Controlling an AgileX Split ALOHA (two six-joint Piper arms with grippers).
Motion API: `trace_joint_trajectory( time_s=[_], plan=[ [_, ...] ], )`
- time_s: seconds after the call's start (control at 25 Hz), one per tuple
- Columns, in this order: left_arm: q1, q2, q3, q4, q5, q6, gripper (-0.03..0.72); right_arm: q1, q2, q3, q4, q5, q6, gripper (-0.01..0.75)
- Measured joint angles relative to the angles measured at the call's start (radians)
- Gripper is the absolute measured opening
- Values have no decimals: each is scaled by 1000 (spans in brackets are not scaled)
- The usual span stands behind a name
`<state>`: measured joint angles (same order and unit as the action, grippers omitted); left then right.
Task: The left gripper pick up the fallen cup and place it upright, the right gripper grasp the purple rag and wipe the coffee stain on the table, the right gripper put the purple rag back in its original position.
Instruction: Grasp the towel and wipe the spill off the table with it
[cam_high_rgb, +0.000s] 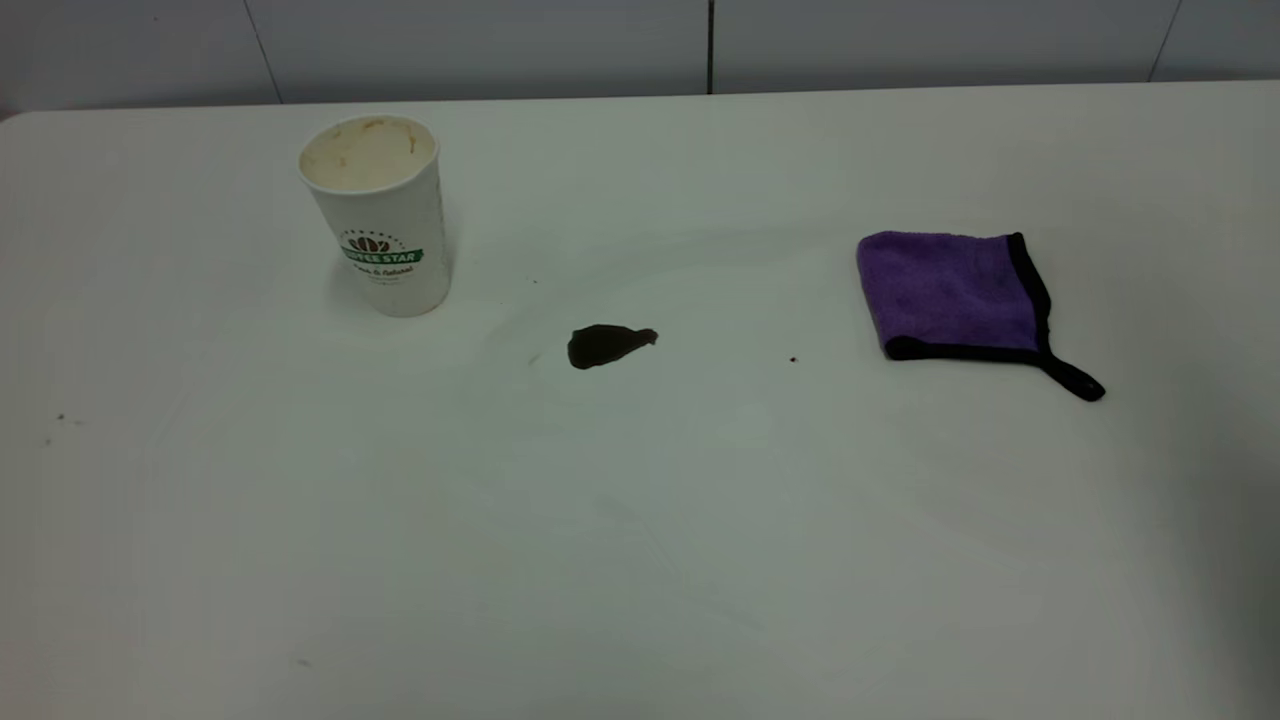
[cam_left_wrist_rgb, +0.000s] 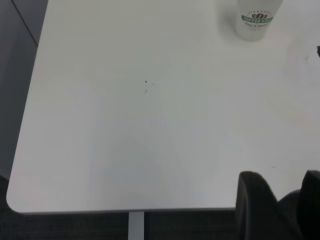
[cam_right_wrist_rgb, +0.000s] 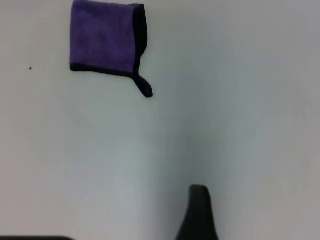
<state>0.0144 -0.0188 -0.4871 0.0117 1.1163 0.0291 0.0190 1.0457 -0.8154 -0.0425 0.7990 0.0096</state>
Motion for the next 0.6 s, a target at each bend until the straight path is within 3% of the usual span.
trace_joint_trajectory(
  time_s=[0.12, 0.36, 0.6],
  plan=[
    [0, 0, 0, 0, 0, 0, 240, 0, 233, -50, 10, -135, -18, 724],
    [0, 0, 0, 0, 0, 0, 240, 53, 713, -235, 23, -282, -45, 729],
    [0, 0, 0, 0, 0, 0, 240, 127, 1167, -603, 23, -215, -93, 729]
  ],
)
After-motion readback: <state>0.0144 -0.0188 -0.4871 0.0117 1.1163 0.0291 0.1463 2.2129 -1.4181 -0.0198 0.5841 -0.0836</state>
